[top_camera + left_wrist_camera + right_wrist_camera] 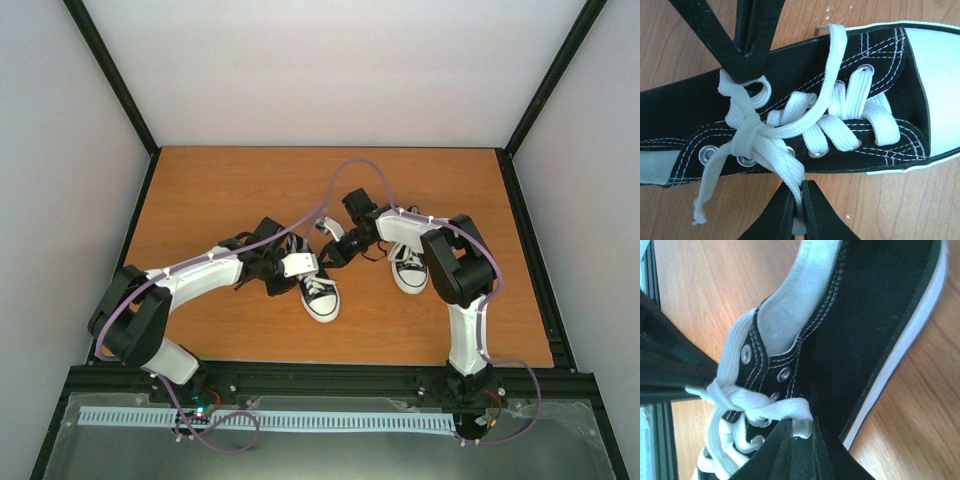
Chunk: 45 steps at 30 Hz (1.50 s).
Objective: Tie the shoes
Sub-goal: Tie the shoelace on the shoe.
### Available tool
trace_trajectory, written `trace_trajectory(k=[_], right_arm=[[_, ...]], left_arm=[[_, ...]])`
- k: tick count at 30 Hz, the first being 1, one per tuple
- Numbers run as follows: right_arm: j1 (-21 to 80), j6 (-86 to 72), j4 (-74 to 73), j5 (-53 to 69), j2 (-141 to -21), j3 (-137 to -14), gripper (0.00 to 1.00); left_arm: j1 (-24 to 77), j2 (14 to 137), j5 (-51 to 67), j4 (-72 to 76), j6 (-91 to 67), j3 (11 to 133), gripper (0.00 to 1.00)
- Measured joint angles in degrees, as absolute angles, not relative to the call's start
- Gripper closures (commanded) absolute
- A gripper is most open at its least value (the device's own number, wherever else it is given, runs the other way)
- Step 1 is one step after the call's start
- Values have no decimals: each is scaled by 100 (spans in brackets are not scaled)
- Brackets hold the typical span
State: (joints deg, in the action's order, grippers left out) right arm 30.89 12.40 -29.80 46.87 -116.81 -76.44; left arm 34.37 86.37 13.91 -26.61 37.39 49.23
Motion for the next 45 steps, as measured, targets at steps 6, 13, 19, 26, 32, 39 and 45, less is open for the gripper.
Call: trace_trajectory(k=[6, 13, 19, 26, 32, 39, 45], right_arm=[[3081, 1337, -3044, 4469, -11679, -7644, 97], [2998, 1350, -3111, 4342, -11520, -7454, 97], [2976, 1240, -3059, 4191, -11286, -7227, 97], [2921, 1111, -2987, 4047, -11251, -7078, 97], [2886, 1024, -2921, 4003, -11249, -6923, 97], [2860, 958, -2867, 4027, -11242, -6840, 88], [2825, 930, -3044, 4211, -11124, -6984, 58]], left_arm=[[3277, 8637, 1374, -2639, 3933, 4895, 99], [3092, 8670, 1367, -2615, 4342, 4718, 99], [3085, 8807, 1358, -2571, 4630, 4672, 99], [3083, 8812, 1326, -2429, 4851, 4611, 99], [3068, 8814, 1323, -2318, 4952, 4565, 99], [3061, 8873, 1328, -2272, 4993, 4556, 95], [3057, 8864, 1494, -2639, 4989, 4720, 35]])
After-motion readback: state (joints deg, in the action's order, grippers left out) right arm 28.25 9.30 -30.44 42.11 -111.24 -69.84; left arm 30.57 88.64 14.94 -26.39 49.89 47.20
